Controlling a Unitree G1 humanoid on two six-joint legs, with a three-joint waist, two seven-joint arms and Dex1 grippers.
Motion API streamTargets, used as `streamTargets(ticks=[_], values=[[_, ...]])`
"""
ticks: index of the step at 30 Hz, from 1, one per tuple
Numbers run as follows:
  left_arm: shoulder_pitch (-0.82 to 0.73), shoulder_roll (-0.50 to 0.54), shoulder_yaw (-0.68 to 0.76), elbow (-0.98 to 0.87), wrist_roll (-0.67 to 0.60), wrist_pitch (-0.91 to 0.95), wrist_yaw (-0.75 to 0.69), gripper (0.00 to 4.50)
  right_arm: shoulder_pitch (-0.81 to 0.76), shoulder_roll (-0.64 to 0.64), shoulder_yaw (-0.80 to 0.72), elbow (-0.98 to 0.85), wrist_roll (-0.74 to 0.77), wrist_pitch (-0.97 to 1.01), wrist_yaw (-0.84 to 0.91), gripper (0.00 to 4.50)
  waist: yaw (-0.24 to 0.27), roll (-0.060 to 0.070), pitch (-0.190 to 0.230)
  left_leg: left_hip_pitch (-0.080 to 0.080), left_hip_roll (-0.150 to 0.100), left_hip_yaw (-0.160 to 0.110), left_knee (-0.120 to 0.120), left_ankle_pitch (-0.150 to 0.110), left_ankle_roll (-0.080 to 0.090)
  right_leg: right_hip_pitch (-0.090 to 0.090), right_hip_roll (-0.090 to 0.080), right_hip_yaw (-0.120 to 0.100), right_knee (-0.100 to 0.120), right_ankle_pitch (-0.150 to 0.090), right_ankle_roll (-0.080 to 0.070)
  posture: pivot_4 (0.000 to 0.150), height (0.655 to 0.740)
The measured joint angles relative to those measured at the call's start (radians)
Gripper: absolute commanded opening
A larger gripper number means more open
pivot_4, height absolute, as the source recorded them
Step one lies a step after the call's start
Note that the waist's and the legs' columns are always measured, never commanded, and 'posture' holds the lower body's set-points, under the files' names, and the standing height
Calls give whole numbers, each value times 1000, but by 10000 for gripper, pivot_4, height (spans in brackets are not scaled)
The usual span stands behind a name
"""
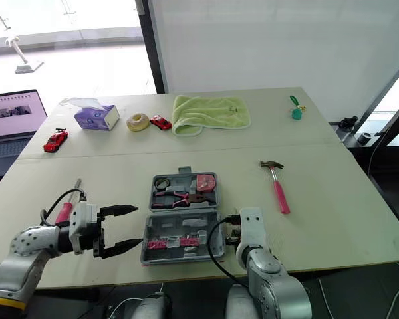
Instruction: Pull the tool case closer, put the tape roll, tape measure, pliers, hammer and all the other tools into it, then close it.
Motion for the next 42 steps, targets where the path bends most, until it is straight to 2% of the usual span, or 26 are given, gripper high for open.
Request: streamTargets(ticks=[3,8,12,14,16,19,23,28,33,42], values=[[5,3,2,13,0,-16,-11,45000,-12,-5,-43,-25,10,26,16,44165,5,0,0,-1,0,0,1,0,0,0,0,0,0,0,0,1500,7400],[5,5,3,8,-1,-17,-10,45000,-155,-148,-119,-152,35,133,93,44726,-1,1,1,0,0,0,0,0,0,-1,0,0,0,0,0,1500,7400],[-1,7,2,-15,-3,-11,0,45000,-346,-681,-91,-163,126,158,381,44726,3,6,6,-1,-1,1,1,0,0,1,-2,0,-3,0,0,1500,7400],[-2,7,1,-38,-7,3,-2,45000,-393,-893,-33,-141,127,39,534,44726,6,6,6,-1,-1,0,-1,0,1,0,-1,-2,-2,-1,2,1500,7400],[-13,17,-1,-74,-18,26,-13,45000,-420,-1099,74,-100,98,-192,730,44726,4,5,7,-1,0,0,0,-1,1,1,-1,-2,-2,0,6,1500,7400],[-24,52,3,-105,-54,56,-51,45000,-486,-1231,200,-8,16,-555,982,44726,-5,5,9,-1,-1,3,1,-1,1,1,-2,0,-4,1,8,1500,7400],[-24,103,16,-151,-98,71,-120,45000,-670,-1225,354,167,-145,-1034,1266,44726,-19,3,11,-1,0,4,0,-1,1,1,-2,0,-4,1,7,1500,7400],[-15,123,59,-194,-150,102,-118,45000,-825,-1049,528,446,-361,-1421,1400,44726,-26,0,15,-1,0,4,0,0,1,0,-2,0,-3,2,7,1500,7400],[-12,127,68,-218,-152,115,-97,45000,-926,-888,628,673,-518,-1630,1413,44726,-22,0,16,-1,-1,3,0,0,0,-1,-2,0,-1,2,7,1500,7400],[-19,101,69,-234,-138,119,-23,45000,-936,-843,671,796,-628,-1812,1423,44726,-3,0,16,-1,-1,3,1,0,0,-1,-2,0,0,2,7,1500,7400]])
